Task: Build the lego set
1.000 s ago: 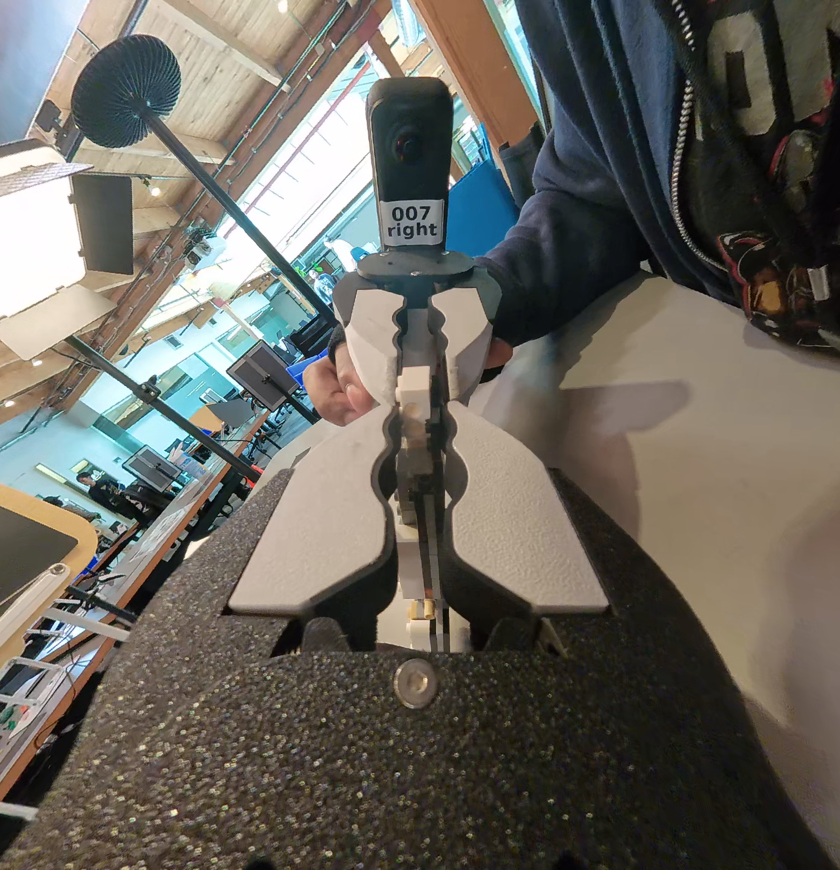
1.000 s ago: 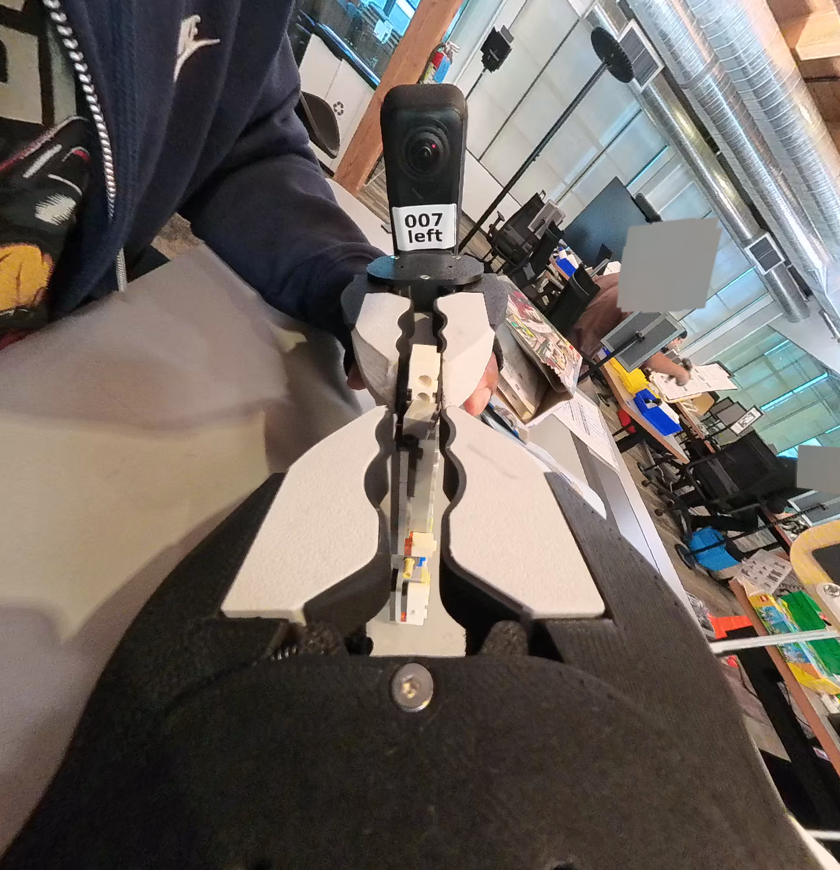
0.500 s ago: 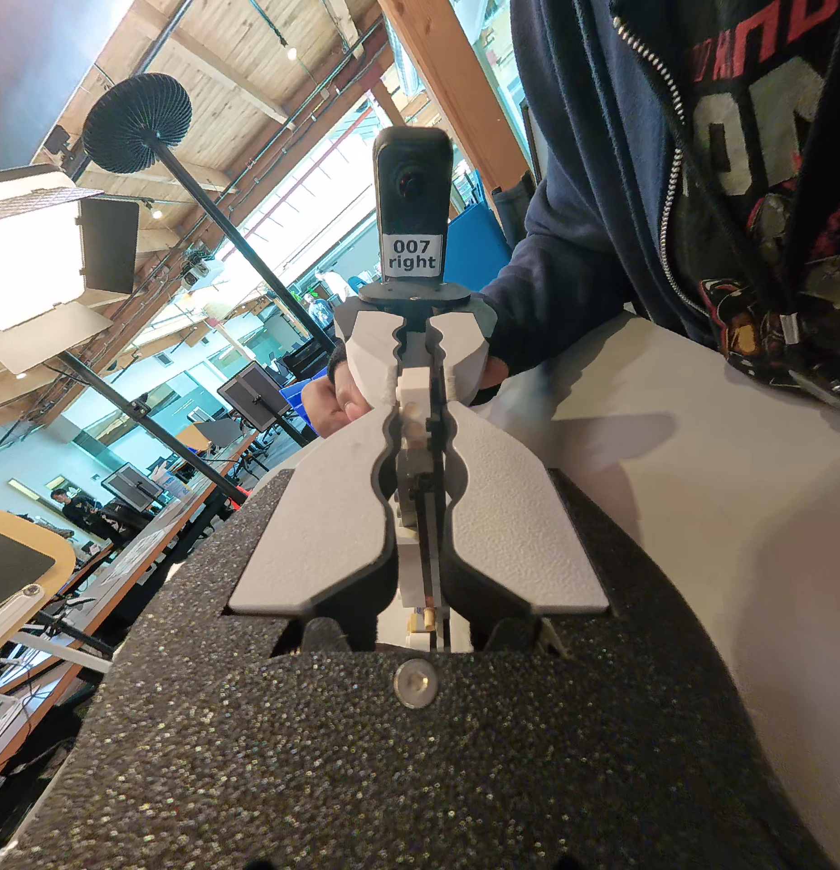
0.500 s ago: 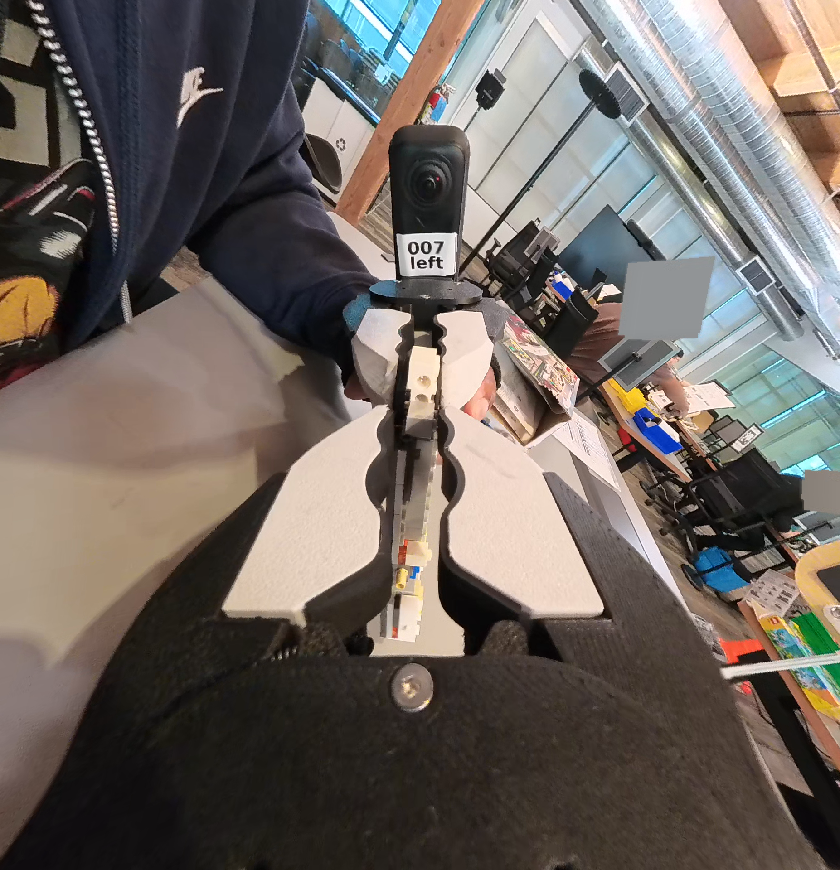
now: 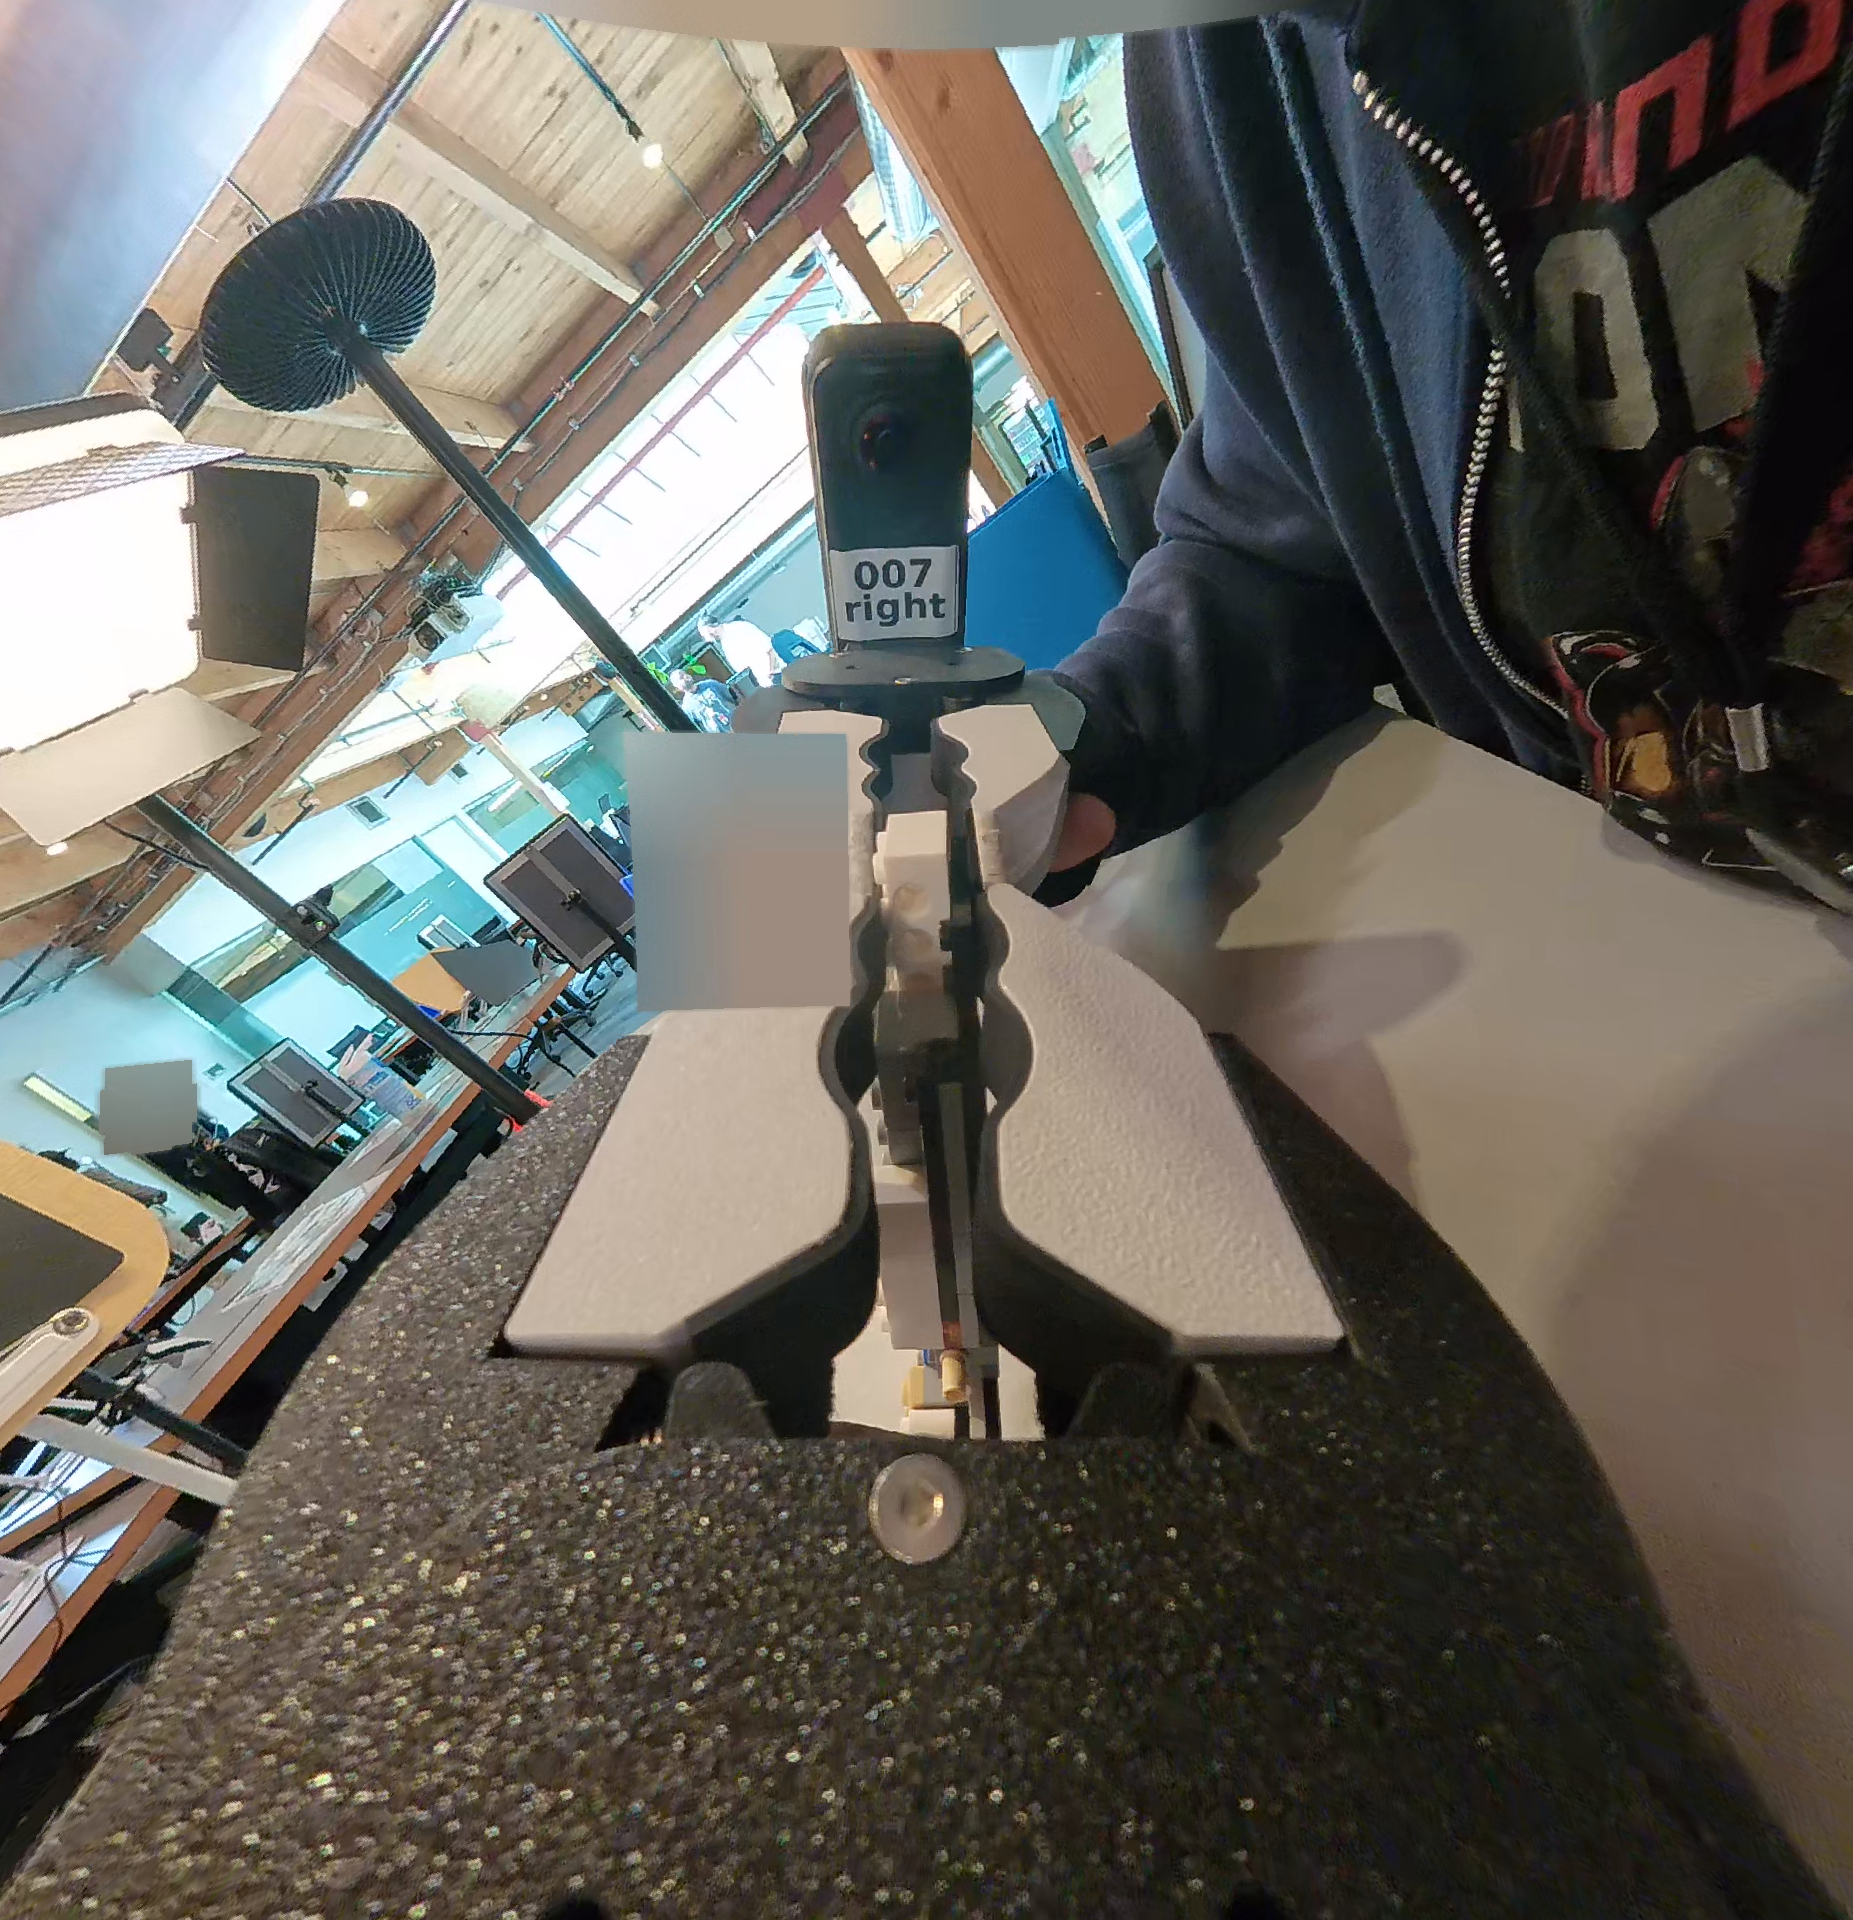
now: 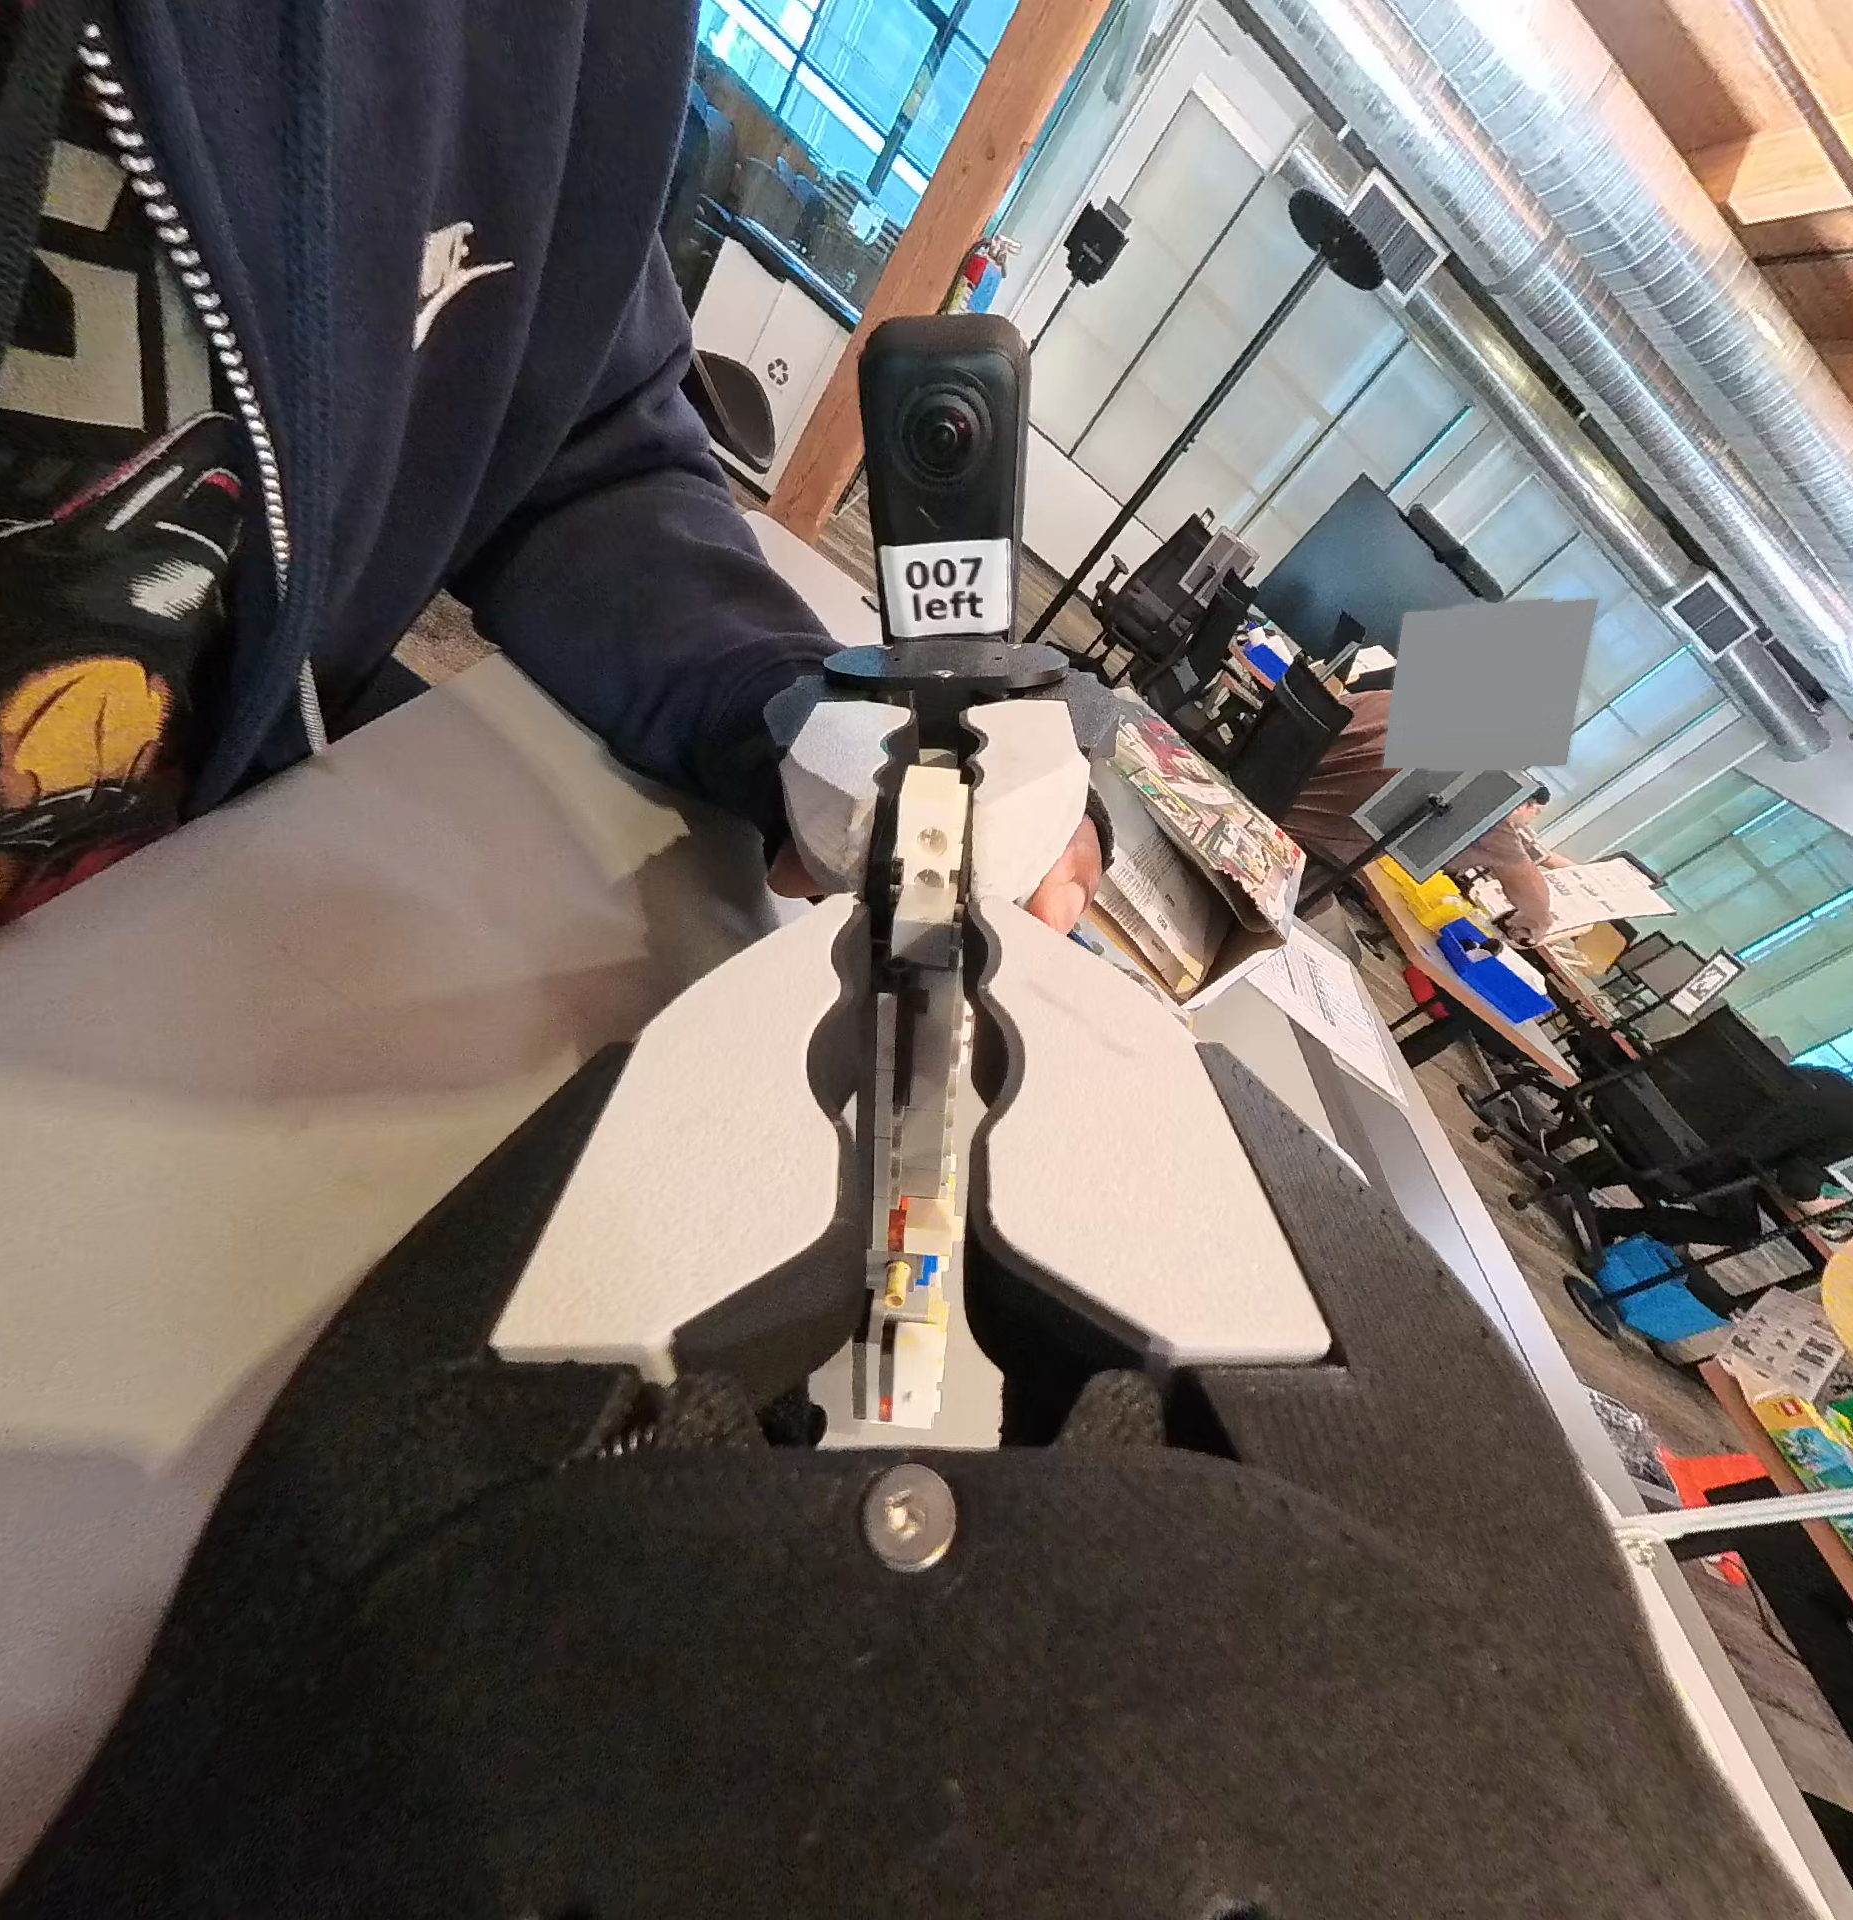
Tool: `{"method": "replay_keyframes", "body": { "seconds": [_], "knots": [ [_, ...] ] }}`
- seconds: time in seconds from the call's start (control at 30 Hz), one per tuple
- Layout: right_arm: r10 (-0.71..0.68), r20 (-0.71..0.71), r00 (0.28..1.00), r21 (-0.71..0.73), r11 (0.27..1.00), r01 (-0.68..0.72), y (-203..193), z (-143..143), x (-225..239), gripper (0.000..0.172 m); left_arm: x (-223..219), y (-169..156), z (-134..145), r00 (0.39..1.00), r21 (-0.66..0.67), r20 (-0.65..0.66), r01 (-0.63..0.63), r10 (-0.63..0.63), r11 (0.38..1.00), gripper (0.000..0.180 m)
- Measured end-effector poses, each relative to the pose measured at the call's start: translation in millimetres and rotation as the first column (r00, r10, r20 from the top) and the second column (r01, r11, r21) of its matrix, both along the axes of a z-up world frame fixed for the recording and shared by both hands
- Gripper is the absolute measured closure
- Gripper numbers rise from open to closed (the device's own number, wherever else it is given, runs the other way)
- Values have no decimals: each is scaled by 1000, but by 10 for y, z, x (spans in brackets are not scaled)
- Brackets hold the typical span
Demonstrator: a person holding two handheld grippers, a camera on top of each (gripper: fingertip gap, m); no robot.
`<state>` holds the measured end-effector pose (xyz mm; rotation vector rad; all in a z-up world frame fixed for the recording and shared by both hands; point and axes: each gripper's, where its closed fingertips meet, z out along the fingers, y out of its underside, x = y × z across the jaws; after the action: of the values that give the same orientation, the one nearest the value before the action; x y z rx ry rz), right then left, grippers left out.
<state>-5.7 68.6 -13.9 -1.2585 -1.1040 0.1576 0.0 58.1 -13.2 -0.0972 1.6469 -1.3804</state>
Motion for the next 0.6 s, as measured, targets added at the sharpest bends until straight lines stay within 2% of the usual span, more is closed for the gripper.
{"method": "replay_keyframes", "body": {
  "seconds": [0.6],
  "knots": [
    [3,20,1000,43,999,-4,8,17,0,155,7,2,18,1000,-40,-15,24,-24,999,165]
  ]
}}
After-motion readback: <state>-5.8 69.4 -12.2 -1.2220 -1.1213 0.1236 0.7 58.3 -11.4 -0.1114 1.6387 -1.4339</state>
